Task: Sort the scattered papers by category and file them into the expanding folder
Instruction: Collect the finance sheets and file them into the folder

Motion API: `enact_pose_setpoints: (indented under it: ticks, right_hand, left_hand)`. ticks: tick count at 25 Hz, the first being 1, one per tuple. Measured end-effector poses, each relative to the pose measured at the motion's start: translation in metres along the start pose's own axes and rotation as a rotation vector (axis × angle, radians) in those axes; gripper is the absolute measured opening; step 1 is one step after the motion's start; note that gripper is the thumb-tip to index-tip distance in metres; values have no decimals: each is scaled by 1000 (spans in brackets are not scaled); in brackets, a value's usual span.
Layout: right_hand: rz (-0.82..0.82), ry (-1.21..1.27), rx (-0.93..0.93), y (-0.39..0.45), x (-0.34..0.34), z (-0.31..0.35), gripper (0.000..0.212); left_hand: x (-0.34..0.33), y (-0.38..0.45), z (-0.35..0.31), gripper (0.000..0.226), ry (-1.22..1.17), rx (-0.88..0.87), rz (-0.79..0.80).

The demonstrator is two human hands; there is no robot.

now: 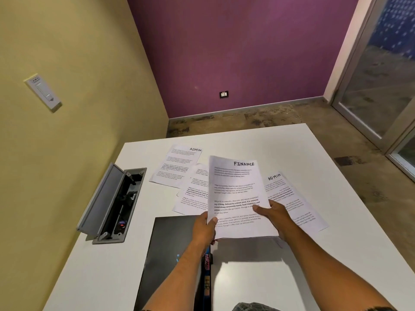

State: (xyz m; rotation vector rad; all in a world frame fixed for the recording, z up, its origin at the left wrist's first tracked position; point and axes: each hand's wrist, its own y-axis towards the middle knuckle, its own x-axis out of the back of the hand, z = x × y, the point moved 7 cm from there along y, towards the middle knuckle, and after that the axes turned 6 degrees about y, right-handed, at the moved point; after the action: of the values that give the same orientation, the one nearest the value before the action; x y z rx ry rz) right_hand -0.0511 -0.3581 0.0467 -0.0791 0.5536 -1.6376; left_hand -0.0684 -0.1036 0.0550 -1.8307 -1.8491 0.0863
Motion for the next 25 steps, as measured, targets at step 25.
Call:
enact_pose_setpoints:
  ticks: [25]
  right_hand:
    - [-22,-221,-120,-19,21,-86,43]
  left_hand:
    - [68,-57,104,15,541,136,-273]
